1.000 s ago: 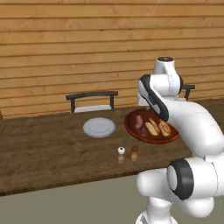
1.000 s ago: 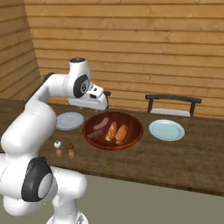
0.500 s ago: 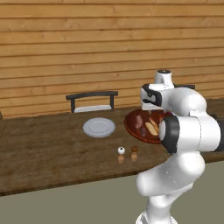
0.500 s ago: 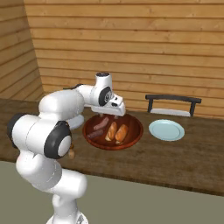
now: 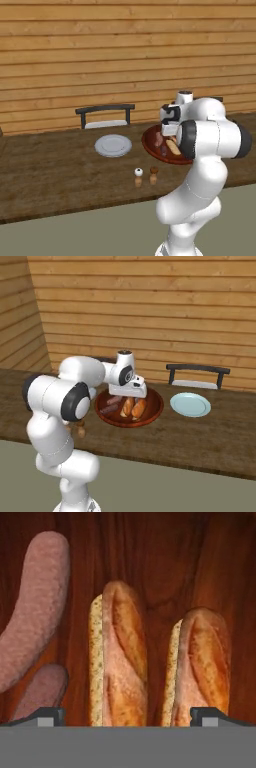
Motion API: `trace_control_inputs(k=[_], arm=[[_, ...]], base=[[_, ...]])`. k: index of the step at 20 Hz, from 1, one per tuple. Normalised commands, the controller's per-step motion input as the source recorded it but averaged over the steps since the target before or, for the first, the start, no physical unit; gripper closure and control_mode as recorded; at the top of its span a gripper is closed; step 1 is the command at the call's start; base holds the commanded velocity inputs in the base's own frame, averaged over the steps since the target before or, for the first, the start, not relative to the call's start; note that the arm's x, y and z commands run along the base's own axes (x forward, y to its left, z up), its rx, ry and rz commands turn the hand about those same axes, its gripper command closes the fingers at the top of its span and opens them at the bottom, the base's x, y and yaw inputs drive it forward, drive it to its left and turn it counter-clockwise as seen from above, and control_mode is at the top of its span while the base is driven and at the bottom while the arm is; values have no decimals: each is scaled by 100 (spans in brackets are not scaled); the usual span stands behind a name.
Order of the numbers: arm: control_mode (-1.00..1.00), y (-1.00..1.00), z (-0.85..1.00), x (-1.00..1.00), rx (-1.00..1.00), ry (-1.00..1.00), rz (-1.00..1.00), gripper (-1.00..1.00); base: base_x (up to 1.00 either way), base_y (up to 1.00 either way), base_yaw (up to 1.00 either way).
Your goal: Place one bun and one sausage from the bowl on each plate.
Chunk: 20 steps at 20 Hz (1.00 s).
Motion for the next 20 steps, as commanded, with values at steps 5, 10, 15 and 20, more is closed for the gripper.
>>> trace_control_inputs(k=[5, 10, 15, 20], arm=[[-100, 0, -48, 0, 0, 9, 15, -100], [-100, 0, -30, -2, 0, 2, 9, -100], [-100, 1, -21, -33, 0, 0, 11, -100], [-100, 11, -15, -7, 0, 0, 11, -100]], base=[[0, 0, 0], [0, 0, 0], [0, 0, 0], [0, 0, 0]])
